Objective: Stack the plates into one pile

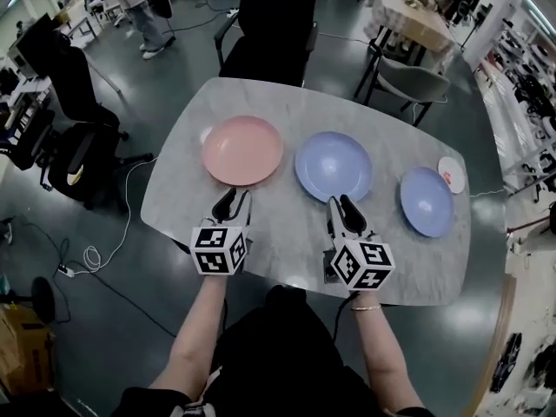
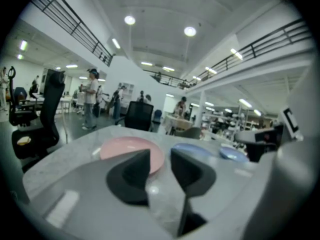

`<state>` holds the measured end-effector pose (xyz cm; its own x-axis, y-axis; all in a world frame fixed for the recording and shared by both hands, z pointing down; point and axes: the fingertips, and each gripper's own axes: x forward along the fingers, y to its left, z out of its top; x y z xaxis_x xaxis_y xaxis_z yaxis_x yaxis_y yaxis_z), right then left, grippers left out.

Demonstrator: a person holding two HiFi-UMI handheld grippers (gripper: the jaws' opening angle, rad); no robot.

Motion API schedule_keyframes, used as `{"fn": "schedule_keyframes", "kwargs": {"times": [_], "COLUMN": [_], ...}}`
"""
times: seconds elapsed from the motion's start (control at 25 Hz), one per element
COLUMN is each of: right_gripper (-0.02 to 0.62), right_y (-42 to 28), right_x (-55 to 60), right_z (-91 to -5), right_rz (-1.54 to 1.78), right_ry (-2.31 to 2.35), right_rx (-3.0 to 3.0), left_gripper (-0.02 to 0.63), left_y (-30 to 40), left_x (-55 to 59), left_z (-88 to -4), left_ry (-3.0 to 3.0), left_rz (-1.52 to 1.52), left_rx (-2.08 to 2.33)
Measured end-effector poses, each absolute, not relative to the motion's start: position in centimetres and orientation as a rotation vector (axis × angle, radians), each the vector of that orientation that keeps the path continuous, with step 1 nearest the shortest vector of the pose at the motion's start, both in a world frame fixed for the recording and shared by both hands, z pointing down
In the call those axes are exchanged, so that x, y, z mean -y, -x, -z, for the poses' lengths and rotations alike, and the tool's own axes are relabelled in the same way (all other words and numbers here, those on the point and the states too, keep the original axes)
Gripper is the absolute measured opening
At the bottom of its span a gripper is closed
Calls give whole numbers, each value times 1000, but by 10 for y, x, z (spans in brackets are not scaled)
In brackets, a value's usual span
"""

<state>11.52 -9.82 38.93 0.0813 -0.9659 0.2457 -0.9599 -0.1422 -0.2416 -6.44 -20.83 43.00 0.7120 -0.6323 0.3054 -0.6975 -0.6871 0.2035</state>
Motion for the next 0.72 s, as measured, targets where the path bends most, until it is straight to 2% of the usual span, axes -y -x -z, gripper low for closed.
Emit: {"fn": "schedule_keyframes", "kwargs": {"times": [0.32, 0.72], "right_gripper": [84, 84], "right_y": [-92, -78], "right_x": [190, 294], "right_z": [-424, -459], "right_rz": [592, 605], "right_ry": [2153, 2032], "right_rx": [-2317, -2599], "left_gripper": [121, 121], "left_y": [111, 133], "left_x": [254, 302], "left_z": [-465, -496], "left_ry": [-2452, -2269], "left_rz": [-324, -328], "left_rx": [1271, 1473]}}
